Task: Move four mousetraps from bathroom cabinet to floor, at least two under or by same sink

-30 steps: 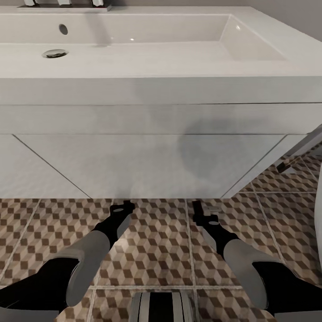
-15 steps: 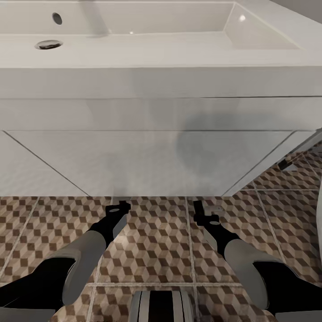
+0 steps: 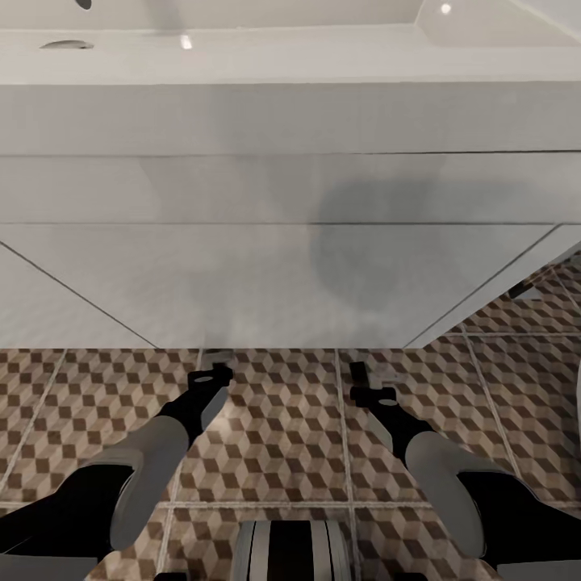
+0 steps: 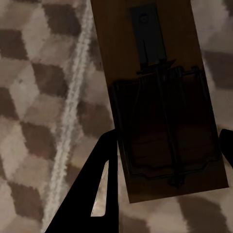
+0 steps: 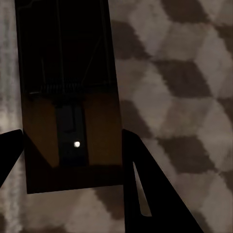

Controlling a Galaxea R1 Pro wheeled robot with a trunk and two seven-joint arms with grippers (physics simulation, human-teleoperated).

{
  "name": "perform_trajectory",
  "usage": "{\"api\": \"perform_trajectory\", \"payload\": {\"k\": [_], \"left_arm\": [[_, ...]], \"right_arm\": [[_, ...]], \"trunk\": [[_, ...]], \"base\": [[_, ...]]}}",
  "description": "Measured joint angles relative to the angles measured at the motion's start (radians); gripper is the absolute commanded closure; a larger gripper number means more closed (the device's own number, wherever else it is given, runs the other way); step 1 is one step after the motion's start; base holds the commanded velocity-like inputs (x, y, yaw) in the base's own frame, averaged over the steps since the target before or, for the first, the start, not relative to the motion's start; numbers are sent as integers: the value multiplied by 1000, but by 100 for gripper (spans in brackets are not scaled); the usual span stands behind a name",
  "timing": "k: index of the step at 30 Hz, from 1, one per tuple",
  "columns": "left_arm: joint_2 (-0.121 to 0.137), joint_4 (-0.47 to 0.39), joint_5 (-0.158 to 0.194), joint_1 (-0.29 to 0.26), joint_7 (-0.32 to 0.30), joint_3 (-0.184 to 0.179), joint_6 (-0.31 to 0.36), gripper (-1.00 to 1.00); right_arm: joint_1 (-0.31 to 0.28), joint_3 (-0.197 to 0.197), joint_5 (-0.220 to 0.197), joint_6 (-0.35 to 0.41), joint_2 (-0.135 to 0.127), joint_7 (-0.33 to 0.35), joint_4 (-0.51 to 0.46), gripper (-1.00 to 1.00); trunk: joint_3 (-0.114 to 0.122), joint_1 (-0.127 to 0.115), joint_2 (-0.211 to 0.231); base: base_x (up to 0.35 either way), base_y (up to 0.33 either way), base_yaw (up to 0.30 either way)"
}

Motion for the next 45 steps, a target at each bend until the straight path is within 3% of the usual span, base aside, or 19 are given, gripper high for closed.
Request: {"api": "perform_trajectory", "payload": {"k": [11,15,22,34,42,45], "left_arm": [[9,-4,0,0,0,1,0,100],[25,-5,0,0,0,1,0,100],[41,-5,1,0,0,1,1,100],[50,-5,2,0,0,1,2,100],[50,-5,2,0,0,1,2,100],[50,-5,2,0,0,1,2,100]], "right_arm": [[0,-1,-2,0,-18,-1,-4,100],[0,-2,-3,0,-31,-1,-4,100],[0,-2,-40,0,-54,0,-4,100],[0,-1,-52,0,-57,0,-4,100],[0,-1,-52,0,-56,0,-4,100],[0,0,-51,0,-56,0,-4,100]], "trunk": [[0,0,0],[0,0,0],[0,0,0],[0,0,0],[-31,4,-2],[-31,4,-2]], "base": [[0,0,0],[0,0,0],[0,0,0],[0,0,0],[0,0,0],[0,0,0]]}}
